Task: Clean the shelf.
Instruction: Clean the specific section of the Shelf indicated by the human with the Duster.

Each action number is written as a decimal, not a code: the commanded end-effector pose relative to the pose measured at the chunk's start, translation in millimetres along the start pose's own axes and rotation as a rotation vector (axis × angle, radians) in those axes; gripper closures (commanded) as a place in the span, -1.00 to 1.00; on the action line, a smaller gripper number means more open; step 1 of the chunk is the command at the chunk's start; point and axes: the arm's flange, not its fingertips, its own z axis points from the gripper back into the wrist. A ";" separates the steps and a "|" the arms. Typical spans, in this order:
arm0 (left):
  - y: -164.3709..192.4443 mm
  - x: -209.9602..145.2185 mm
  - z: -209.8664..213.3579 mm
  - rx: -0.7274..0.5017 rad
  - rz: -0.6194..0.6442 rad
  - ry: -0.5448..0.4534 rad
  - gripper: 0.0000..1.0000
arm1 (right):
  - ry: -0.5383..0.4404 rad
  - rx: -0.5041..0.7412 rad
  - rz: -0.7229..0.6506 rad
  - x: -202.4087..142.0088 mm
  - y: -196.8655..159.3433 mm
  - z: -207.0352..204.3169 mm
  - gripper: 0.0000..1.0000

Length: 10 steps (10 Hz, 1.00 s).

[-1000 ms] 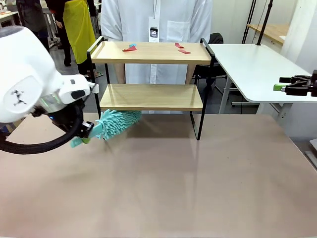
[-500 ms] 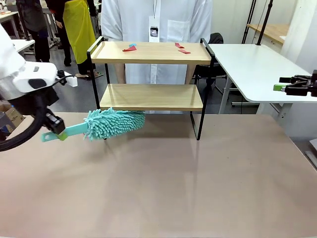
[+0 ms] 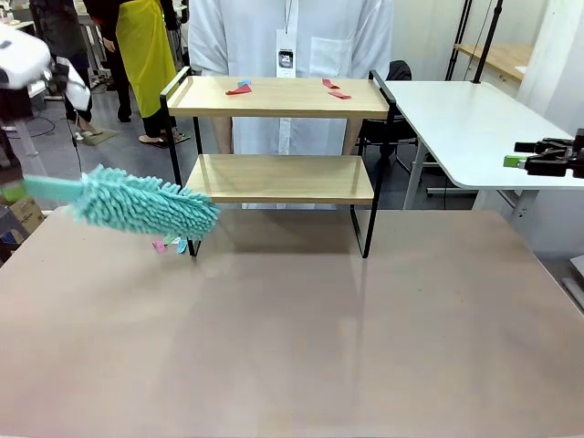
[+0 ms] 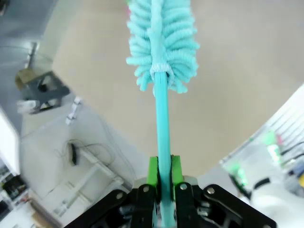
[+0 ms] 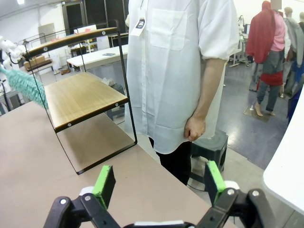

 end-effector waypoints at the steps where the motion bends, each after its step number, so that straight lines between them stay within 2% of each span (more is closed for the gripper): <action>1: 6.6 12.5 30.3 0.130 -0.121 -0.004 0.74 | -0.003 0.002 0.005 3.2 1.3 -1.3 -1.00; 3: 4.7 16.8 48.9 0.140 -0.276 0.064 0.74 | -0.003 0.002 0.005 3.2 1.3 -1.3 -1.00; 6: -5.5 17.7 61.9 0.173 -0.408 0.224 0.74 | -0.003 0.002 0.005 3.2 1.3 -1.3 -1.00; 9: -24.5 20.0 65.8 0.132 -0.527 0.264 0.74 | -0.003 0.002 0.005 3.2 1.3 -1.3 -1.00; 10: -30.1 22.2 64.1 0.115 -0.527 0.260 0.74 | -0.003 0.002 0.005 3.2 1.3 -1.3 -1.00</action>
